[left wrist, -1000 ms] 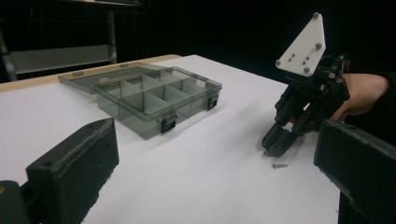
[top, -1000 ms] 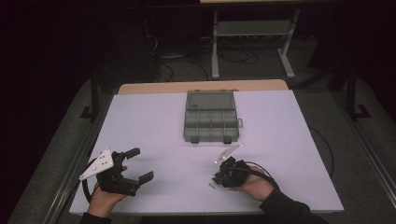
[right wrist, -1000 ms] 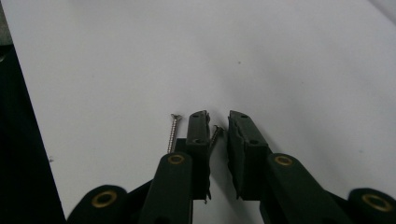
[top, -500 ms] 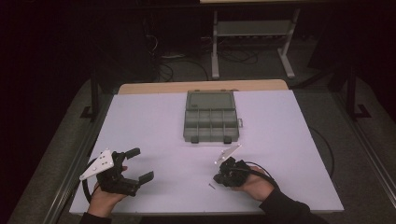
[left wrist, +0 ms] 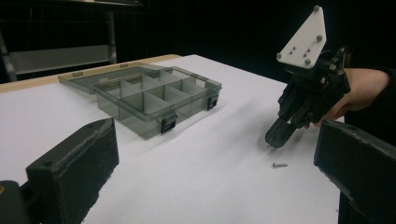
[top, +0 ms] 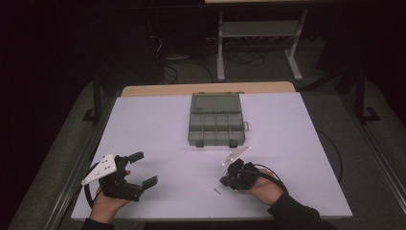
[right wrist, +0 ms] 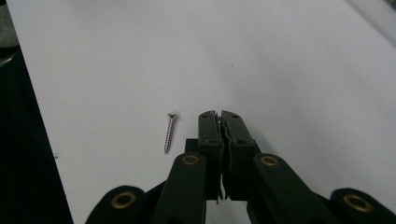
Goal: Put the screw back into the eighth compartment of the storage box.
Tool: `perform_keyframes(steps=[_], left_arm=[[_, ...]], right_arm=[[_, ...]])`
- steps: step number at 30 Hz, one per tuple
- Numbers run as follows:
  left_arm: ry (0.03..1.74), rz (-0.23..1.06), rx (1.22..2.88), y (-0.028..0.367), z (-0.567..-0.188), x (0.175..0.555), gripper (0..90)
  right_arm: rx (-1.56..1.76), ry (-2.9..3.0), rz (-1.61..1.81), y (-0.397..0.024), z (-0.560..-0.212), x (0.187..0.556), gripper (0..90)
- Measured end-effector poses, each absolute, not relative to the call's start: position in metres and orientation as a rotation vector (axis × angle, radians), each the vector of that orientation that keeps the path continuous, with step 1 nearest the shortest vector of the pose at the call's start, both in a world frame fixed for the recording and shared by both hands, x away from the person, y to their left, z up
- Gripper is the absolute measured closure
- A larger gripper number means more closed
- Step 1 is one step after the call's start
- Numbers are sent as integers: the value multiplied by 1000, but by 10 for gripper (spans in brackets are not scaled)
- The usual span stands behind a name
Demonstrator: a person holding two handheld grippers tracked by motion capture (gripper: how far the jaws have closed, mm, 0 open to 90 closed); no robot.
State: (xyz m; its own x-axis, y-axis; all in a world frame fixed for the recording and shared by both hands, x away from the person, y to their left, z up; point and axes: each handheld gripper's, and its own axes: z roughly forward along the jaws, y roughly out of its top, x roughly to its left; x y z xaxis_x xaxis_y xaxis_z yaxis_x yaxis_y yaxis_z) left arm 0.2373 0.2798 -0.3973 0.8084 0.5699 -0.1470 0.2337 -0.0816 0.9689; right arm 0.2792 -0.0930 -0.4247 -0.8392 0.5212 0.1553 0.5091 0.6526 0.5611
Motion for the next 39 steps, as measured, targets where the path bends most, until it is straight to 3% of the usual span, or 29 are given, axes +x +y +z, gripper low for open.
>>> perform_keyframes(steps=[39], left_arm=[[645, 313, 1658, 279, -398, 238, 0]], right_arm=[[969, 2620, 1128, -126, -362, 318, 863]])
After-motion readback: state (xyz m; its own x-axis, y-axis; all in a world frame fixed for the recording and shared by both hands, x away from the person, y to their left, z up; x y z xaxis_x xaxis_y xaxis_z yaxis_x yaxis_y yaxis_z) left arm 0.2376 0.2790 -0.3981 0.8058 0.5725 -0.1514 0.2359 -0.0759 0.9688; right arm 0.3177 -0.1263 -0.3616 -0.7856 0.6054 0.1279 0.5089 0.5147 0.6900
